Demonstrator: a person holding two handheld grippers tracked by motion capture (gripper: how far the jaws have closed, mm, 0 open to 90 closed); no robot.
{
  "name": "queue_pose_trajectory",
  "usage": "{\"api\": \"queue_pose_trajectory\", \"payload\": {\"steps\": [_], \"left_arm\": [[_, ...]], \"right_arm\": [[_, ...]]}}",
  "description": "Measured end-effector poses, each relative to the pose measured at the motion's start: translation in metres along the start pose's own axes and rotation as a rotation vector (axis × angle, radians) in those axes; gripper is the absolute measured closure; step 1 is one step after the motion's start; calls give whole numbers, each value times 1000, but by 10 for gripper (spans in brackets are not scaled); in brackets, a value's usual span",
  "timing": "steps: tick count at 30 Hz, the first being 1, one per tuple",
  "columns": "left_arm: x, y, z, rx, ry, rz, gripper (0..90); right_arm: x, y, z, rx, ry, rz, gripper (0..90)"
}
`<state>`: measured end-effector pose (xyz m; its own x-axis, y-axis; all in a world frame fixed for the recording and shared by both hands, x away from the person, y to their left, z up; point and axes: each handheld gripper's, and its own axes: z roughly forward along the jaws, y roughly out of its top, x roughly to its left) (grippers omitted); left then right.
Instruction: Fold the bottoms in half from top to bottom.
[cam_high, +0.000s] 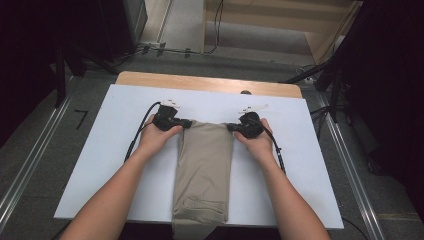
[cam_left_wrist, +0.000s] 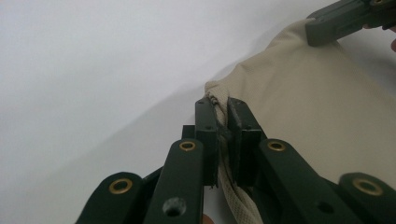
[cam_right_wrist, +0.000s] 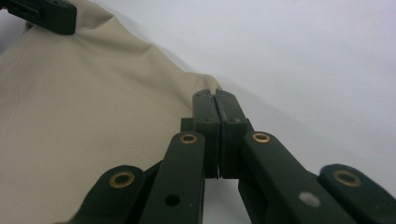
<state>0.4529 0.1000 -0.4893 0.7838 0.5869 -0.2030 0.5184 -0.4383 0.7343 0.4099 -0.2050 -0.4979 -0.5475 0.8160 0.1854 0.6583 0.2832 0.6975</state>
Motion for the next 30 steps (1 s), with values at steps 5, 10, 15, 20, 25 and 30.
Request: {"api": "queue_pose_trajectory", "payload": {"steps": [5,10,15,20,25,30], "left_arm": [[5,20,5,-13,15,-2,849],[14,43,5,-41,26,-5,850],[27,62,5,-68,39,-14,851],[38,77,6,-77,52,-23,851],[48,89,7,-78,69,-36,850],[55,96,10,-90,141,-93,531]], "right_arm": [[-13,12,-5,-13,-27,-6,874],[-27,31,-6,-39,-28,4,873],[-41,52,-8,-69,-20,4,873],[-51,71,-4,-81,-20,6,873],[-57,86,-1,-80,-25,2,873],[-65,94,4,-134,-30,71,649]]}}
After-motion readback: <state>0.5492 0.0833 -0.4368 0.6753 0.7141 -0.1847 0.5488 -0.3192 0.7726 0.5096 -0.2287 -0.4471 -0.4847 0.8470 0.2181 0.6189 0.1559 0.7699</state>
